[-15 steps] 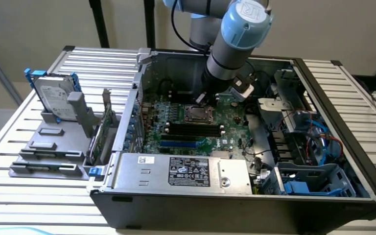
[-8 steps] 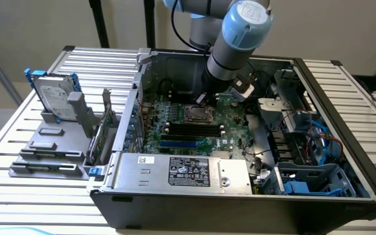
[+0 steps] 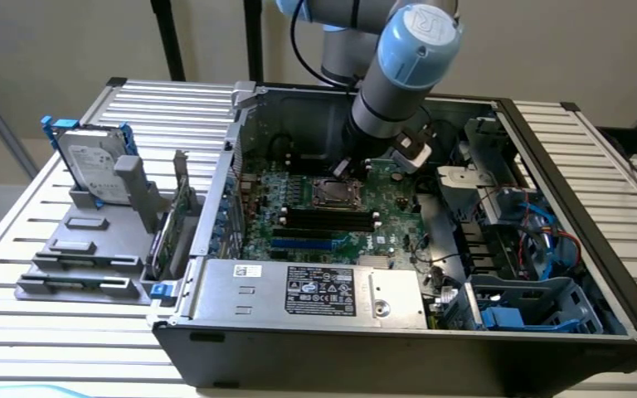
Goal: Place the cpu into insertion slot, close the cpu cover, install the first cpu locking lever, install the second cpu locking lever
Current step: 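Install the first cpu locking lever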
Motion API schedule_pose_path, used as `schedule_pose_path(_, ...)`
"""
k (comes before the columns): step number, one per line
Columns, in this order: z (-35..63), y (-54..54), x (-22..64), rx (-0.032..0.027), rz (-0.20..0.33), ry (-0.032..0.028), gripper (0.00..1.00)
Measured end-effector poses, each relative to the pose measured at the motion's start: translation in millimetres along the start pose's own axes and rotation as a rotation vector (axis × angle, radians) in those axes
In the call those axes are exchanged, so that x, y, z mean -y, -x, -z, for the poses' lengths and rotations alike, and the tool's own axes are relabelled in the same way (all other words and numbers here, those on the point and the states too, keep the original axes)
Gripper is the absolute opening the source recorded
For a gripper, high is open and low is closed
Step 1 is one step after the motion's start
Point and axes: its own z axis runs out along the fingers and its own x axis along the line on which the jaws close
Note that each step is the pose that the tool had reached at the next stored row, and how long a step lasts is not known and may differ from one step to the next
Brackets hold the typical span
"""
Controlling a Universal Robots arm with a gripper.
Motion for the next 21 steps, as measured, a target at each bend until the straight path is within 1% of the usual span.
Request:
schedule_pose_path(3, -0.1, 0.4, -0.6, -0.0046, 0.003, -0.0051, 0.11)
schedule_pose_path(4, -0.1, 0.3, -1.0, -0.0057, 0.004, -0.0059, 0.11)
schedule_pose_path(7, 0.6, 0.4, -1.3, -0.0062, 0.004, -0.0069, 0.11)
schedule_pose_path(12, 5.2, 3.8, -1.0, -0.0053, 0.004, -0.0073, 0.11)
schedule_pose_path(18, 7.5, 15.2, 12.1, -0.0052, 0.005, -0.0075, 0.11)
schedule_pose_path(21, 12.5, 17.6, 16.7, -0.0053, 0.005, -0.0074, 0.11)
